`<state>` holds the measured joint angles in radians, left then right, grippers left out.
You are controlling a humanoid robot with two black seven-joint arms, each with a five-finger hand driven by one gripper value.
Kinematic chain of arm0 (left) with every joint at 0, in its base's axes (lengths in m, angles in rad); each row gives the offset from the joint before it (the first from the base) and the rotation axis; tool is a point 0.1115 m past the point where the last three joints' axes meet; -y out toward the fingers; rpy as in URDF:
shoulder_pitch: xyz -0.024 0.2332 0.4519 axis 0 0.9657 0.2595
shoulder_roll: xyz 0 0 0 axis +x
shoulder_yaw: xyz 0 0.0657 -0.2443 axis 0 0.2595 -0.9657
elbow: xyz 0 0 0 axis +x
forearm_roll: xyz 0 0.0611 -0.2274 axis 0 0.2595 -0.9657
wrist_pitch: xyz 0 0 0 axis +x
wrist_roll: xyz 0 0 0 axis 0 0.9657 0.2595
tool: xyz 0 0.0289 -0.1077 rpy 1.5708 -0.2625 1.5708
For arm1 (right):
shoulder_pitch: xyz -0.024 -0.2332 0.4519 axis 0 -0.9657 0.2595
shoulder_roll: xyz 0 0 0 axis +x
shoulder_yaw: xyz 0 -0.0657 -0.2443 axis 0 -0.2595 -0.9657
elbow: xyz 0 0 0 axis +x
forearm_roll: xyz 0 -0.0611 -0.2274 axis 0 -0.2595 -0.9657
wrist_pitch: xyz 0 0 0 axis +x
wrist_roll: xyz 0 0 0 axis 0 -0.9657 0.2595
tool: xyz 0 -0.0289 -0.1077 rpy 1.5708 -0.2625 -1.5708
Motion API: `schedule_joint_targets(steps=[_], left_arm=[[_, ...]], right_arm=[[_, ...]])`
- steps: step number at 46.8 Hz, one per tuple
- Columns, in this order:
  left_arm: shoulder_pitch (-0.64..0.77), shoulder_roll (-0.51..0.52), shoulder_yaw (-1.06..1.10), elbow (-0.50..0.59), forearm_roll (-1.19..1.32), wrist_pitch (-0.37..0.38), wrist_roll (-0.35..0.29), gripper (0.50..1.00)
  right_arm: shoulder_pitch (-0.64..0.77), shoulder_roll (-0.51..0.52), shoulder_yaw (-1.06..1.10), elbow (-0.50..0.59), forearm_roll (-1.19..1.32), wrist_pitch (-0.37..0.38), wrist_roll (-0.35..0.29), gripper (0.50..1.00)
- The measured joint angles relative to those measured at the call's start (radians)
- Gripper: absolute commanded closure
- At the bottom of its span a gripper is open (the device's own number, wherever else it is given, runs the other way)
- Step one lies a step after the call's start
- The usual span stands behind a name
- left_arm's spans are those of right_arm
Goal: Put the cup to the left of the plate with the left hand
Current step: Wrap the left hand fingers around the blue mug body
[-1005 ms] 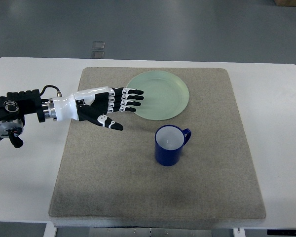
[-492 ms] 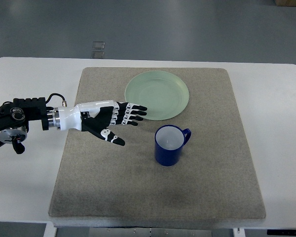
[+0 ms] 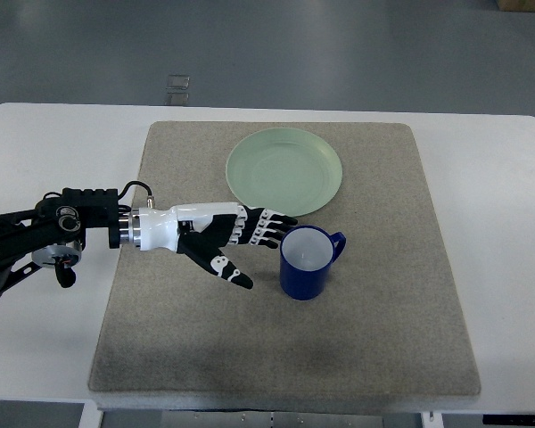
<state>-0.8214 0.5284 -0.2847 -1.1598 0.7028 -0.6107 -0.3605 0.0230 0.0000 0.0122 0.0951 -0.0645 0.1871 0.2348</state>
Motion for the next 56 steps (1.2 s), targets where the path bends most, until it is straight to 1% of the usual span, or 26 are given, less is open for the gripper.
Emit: schedule_joint_targets(steps=[14,33,40,56], left_arm=[[0.001,-0.062,-0.004,0.074,-0.007,0.0,-0.001,0.504],[0.019,-0.111,-0.004,0.078,-0.002,0.0,-0.012,0.504],[0.019,-0.128,-0.002,0.081,0.001,0.042,-0.012,0.504],[0.028,-0.135,-0.004,0.079,-0.005,0.078,-0.018,0.506]], right_arm=[[0.0,0.0,0.0,0.0,0.0,0.0,0.0,0.568],[0.0,0.0,0.0,0.0,0.0,0.0,0.0,0.568],[0.0,0.0,0.0,0.0,0.0,0.0,0.0,0.568],[0.0,0.0,0.0,0.0,0.0,0.0,0.0,0.568]])
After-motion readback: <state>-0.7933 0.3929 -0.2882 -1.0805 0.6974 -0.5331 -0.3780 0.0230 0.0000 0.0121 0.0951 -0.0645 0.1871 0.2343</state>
